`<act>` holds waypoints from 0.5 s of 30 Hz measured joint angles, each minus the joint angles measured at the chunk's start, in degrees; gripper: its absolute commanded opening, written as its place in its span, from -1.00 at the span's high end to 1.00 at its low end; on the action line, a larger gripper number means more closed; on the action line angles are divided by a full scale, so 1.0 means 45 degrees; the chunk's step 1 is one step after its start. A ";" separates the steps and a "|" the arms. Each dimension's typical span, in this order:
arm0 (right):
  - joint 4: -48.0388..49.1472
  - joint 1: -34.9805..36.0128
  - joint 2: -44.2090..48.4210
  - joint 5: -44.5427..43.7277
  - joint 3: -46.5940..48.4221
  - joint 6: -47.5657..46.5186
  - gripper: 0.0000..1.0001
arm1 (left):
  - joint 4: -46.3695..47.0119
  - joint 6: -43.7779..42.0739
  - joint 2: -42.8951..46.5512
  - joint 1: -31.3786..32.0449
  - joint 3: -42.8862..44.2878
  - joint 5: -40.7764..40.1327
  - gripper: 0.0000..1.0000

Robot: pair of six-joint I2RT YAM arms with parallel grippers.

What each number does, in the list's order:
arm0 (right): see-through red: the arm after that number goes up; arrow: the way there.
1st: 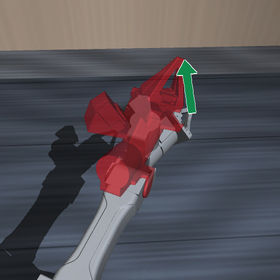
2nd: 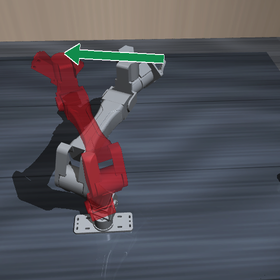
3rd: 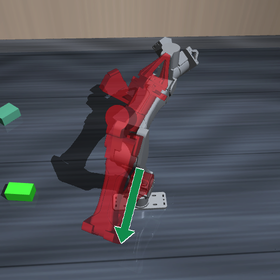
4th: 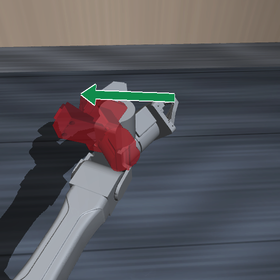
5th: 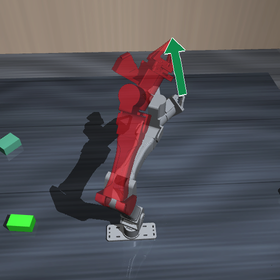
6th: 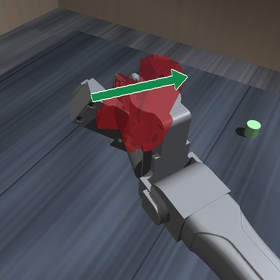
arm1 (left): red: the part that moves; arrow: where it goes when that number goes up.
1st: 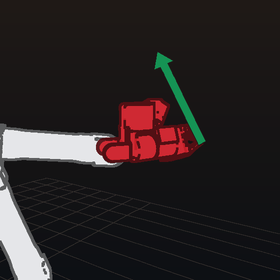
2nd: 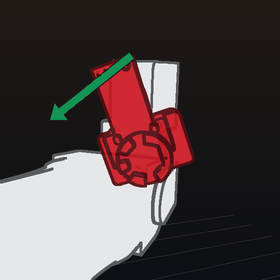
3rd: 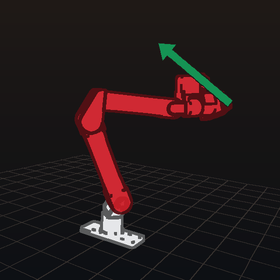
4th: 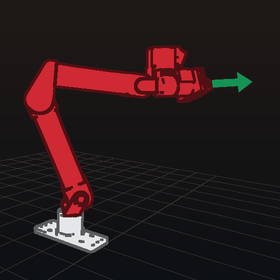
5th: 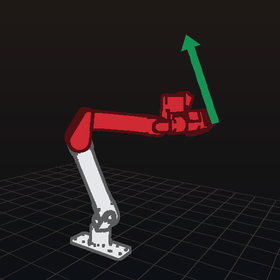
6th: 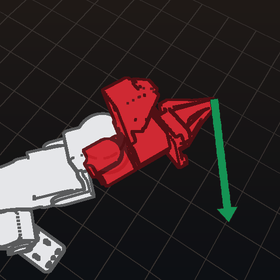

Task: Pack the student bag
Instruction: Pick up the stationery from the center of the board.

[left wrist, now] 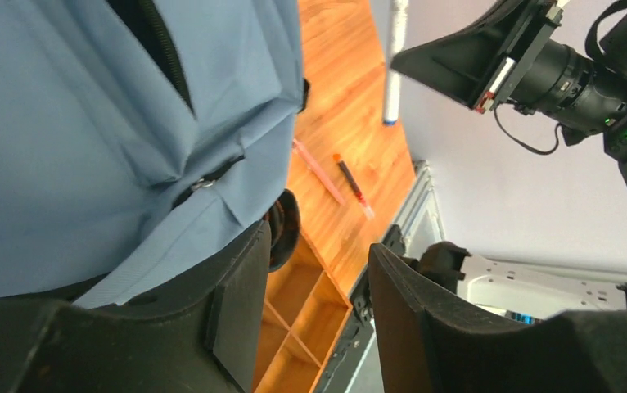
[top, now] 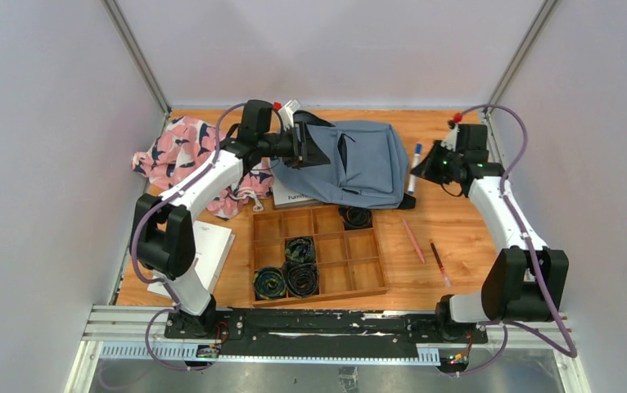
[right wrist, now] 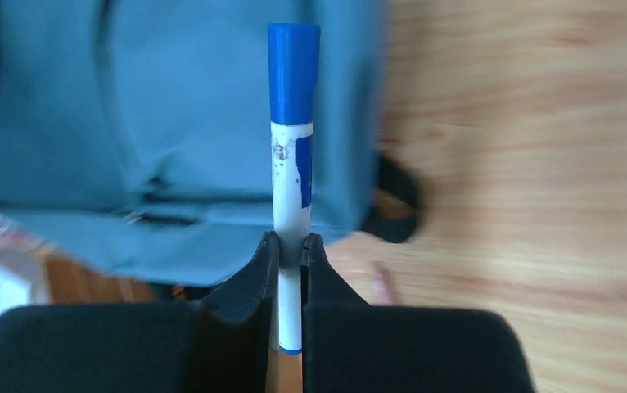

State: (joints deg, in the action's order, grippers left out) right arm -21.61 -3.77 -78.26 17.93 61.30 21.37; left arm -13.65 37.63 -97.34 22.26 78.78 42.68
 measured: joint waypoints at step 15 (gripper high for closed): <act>0.4546 0.2895 -0.0282 0.5702 -0.0554 0.1991 1.00 | 0.6965 0.3619 0.1287 0.0058 -0.2681 0.1229 -0.29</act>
State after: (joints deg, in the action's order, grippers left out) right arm -1.15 9.26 -79.53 43.59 58.81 30.33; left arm 17.69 53.91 -91.55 22.52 66.72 48.21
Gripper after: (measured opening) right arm 0.056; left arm 0.630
